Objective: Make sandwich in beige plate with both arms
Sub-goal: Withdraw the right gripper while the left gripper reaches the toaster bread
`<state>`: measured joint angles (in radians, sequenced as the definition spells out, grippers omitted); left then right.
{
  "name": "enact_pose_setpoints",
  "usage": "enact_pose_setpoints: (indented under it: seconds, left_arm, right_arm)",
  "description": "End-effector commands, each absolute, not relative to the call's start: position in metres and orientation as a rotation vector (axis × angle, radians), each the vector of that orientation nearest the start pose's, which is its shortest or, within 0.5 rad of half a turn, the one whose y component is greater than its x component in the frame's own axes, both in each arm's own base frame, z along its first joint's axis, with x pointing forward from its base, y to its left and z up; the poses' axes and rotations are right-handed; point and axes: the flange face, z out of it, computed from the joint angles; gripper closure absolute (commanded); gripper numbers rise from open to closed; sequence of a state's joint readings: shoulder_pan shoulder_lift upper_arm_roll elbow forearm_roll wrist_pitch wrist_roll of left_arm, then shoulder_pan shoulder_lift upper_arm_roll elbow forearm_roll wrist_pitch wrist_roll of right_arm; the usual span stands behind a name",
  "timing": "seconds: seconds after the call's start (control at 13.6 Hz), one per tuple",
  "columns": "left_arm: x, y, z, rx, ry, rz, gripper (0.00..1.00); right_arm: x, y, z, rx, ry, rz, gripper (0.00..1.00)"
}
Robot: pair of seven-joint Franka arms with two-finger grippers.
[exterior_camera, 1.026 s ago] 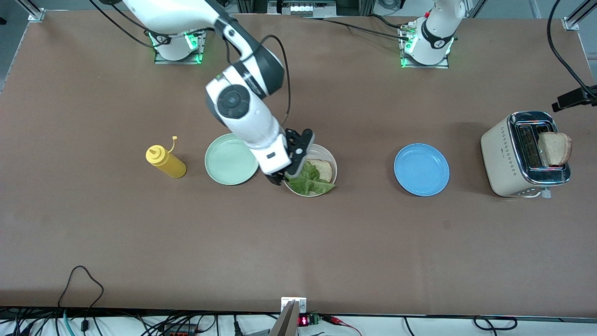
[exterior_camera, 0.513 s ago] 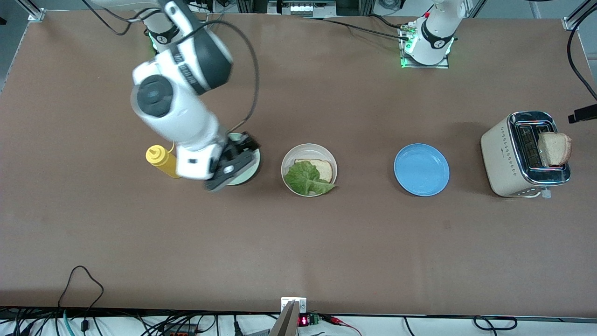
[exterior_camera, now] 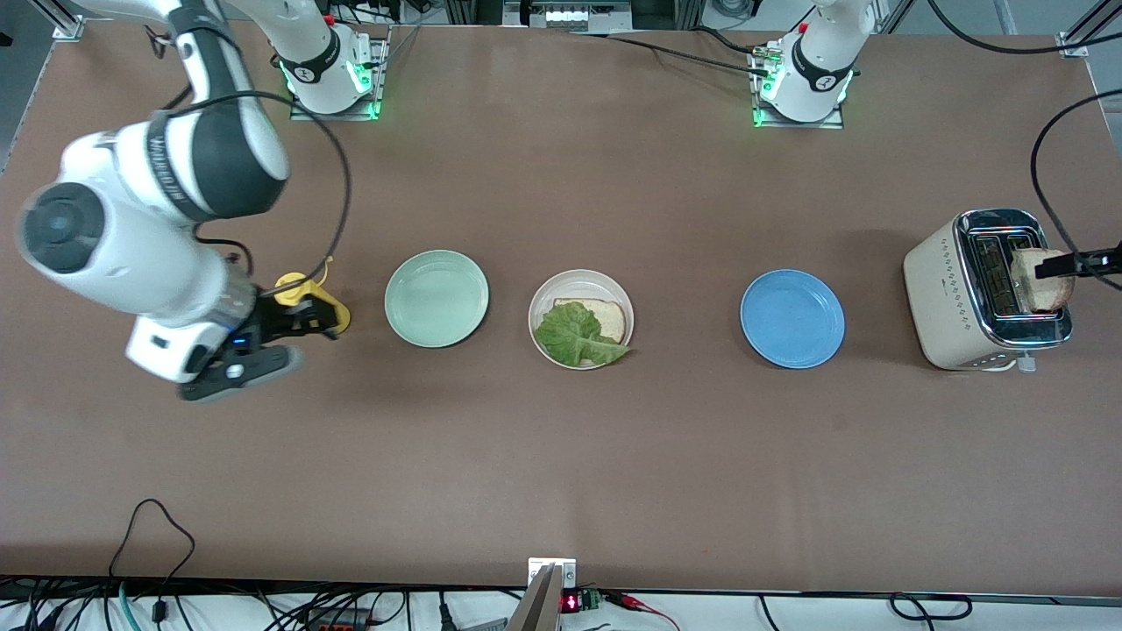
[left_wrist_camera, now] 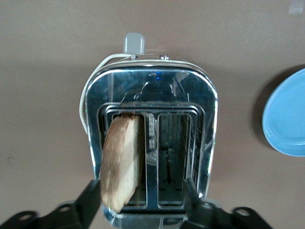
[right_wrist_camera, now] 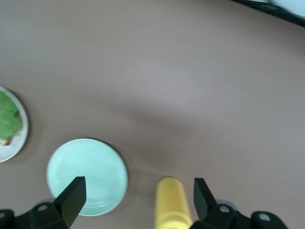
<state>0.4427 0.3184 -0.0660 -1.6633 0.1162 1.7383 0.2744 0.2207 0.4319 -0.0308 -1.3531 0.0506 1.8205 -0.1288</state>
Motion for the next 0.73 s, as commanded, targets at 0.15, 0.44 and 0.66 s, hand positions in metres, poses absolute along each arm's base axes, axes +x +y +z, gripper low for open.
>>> enact_pose_setpoints:
  seconds: [0.15,0.44,0.66]
  left_arm:
    - [0.570,0.282,0.382,-3.100,0.060,0.373,0.34]
    - [0.567,0.281,0.383,-3.101,0.074,0.399,0.33]
    - [0.565,0.280,0.378,-3.109,0.080,0.434,0.53]
  right_arm:
    - [0.665,0.048,0.510,-3.126,-0.382,0.028,0.00]
    - [0.647,0.024,0.543,-3.129,-0.309,0.015,0.00]
    - [0.631,0.019,0.559,-3.134,-0.216,-0.008,0.00]
